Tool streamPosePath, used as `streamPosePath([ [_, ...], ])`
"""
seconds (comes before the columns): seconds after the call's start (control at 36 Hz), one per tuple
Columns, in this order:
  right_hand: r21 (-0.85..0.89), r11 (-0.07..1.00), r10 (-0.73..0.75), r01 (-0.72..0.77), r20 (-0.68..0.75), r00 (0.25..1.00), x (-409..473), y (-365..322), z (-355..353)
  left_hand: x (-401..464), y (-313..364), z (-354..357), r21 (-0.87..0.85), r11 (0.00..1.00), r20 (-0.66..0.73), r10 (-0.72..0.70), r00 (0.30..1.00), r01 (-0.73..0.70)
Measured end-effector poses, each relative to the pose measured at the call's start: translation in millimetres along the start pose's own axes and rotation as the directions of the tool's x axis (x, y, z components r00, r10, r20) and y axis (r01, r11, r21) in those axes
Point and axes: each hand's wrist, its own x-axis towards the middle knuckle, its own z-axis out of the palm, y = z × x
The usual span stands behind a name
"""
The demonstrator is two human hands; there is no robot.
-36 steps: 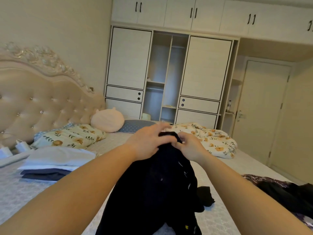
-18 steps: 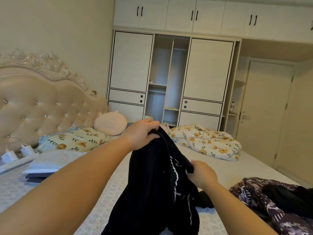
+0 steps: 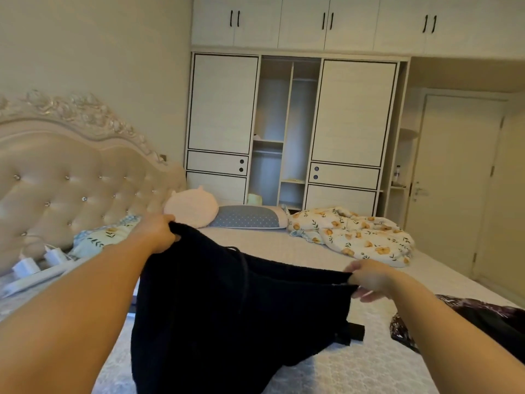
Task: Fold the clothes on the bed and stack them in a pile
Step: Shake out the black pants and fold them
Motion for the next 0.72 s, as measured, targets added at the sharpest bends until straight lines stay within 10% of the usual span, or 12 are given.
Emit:
streamPosePath([
  [0.31,0.88,0.448,-0.305,0.156,-0.013,0.952,-10,-29,-9,2,-7,7,-0.178,0.973,-0.046,-0.159,0.986,0.149],
  [0.44,0.42,0.875,-0.289,0.24,0.056,0.956,-32,-53,-14,5,-11,9,-0.3,0.943,-0.125,-0.188,0.974,0.144],
  [0.56,0.238,0.943,-0.266,0.233,0.118,0.957,-42,-65,-10,7,-13,9,-0.315,0.941,-0.213,-0.197,0.957,0.123],
  [0.64,0.537,0.809,-0.462,0.238,0.333,0.822,-44,-62,-15,12,-15,10,-0.403,0.914,-0.289,-0.178,0.941,0.049],
  [0.72,0.803,0.551,-0.762,0.227,0.373,0.529,-38,-60,-30,18,-13,10,-0.509,0.861,-0.357,-0.185,0.916,-0.025],
])
